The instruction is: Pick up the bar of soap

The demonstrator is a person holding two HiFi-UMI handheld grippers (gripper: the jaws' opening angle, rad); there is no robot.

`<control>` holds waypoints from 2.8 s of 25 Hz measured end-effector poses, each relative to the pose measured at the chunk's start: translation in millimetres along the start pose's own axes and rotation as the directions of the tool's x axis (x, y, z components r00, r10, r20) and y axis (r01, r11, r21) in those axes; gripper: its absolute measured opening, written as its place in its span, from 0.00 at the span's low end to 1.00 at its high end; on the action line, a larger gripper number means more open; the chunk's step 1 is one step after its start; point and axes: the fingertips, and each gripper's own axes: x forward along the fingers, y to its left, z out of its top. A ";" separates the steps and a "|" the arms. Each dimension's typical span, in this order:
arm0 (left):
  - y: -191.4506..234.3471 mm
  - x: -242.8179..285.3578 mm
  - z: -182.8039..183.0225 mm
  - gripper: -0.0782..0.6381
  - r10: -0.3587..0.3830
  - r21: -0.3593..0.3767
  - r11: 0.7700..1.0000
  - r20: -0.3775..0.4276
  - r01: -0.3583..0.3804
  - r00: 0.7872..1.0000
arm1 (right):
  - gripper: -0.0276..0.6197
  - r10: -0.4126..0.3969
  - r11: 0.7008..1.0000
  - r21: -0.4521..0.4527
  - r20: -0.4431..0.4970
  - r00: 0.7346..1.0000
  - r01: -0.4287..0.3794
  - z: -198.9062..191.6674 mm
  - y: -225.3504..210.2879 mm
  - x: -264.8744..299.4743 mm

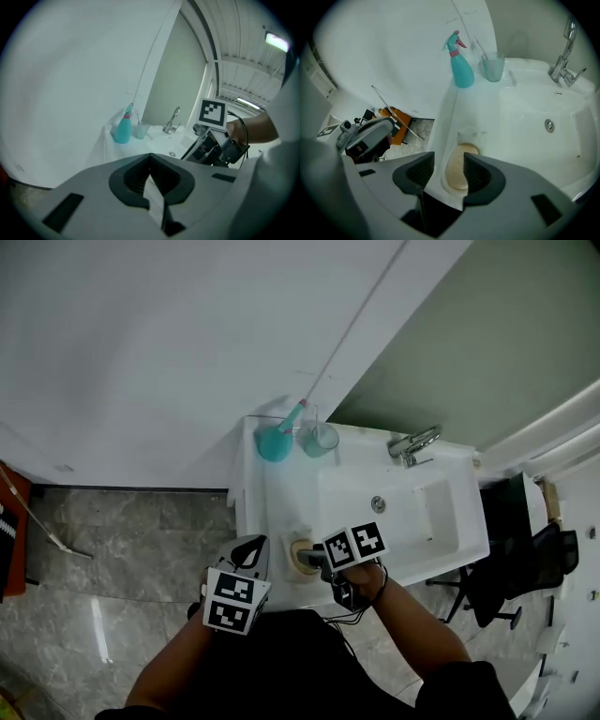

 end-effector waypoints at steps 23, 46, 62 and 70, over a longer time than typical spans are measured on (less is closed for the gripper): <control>38.3 -14.5 -4.9 0.12 -0.147 0.022 0.989 -0.013 0.147 0.989 | 0.36 -0.344 0.931 -0.237 -0.322 0.882 0.276 -6.5 -21.7 31.1; 39.1 -8.9 -17.1 0.12 -0.151 0.024 0.988 -0.060 0.153 0.987 | 0.47 -0.147 0.989 -0.086 -0.462 0.875 0.121 -14.0 -33.2 50.3; 16.3 0.5 -16.2 0.12 -0.181 0.104 0.976 -0.105 0.192 0.978 | 0.45 -0.063 0.998 -0.044 -0.322 0.945 0.051 -6.7 -23.8 35.7; 15.6 4.8 -12.6 0.12 -0.176 0.113 0.976 -0.104 0.187 0.979 | 0.45 0.052 0.997 0.057 -0.072 0.996 -0.048 10.9 -9.4 8.7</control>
